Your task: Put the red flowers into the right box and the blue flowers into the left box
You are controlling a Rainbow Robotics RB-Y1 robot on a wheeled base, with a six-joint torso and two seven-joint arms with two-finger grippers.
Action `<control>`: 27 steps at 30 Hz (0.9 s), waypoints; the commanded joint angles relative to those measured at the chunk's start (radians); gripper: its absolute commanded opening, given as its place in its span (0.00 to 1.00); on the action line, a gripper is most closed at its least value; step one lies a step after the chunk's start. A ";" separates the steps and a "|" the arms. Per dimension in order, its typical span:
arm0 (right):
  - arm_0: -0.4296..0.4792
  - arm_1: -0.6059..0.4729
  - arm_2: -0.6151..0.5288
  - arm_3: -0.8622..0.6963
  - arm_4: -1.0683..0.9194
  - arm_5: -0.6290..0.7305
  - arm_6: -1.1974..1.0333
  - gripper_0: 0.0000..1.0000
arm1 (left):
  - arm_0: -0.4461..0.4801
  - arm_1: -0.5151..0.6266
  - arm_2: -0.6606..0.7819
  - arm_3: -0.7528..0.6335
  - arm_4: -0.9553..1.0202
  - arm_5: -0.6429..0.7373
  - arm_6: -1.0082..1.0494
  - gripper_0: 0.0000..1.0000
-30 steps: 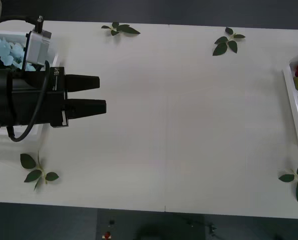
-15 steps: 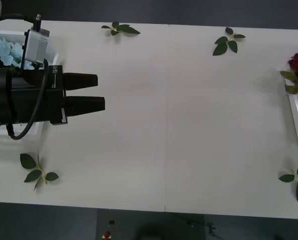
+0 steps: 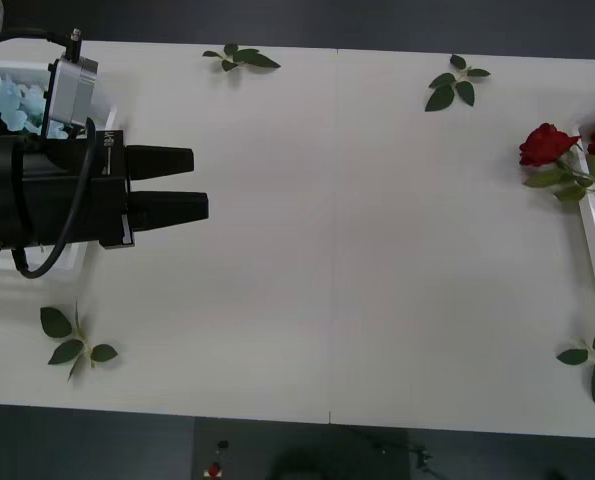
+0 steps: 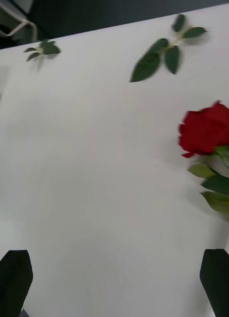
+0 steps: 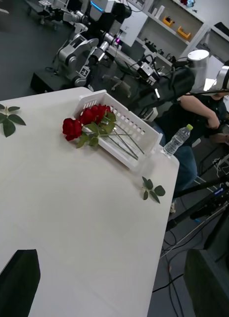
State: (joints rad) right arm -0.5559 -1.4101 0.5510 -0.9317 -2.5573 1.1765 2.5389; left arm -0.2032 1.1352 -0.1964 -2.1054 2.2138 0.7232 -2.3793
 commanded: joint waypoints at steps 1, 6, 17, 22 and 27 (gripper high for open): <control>0.001 0.023 0.020 -0.119 -0.041 0.032 0.166 1.00 | -0.002 0.008 0.003 -0.004 0.006 -0.004 -0.029 0.84; 0.045 0.023 0.018 -0.342 -0.104 -0.017 0.166 1.00 | -0.002 0.008 0.003 -0.004 0.006 -0.004 -0.029 0.85; 0.280 0.037 -0.166 -0.753 -0.139 -0.219 0.166 1.00 | -0.002 0.008 0.003 -0.004 0.006 -0.004 -0.029 0.85; 0.357 0.059 -0.237 -0.883 -0.139 -0.273 0.166 1.00 | -0.002 0.008 0.003 -0.004 0.006 -0.004 -0.029 0.85; 0.363 0.088 -0.237 -0.957 -0.138 -0.318 0.166 1.00 | -0.002 0.008 0.003 -0.004 0.006 -0.004 -0.029 0.85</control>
State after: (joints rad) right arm -0.1696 -1.3467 0.3051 -1.8471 -2.6894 0.8741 2.7042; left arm -0.2032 1.1352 -0.1965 -2.1028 2.2138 0.7233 -2.3793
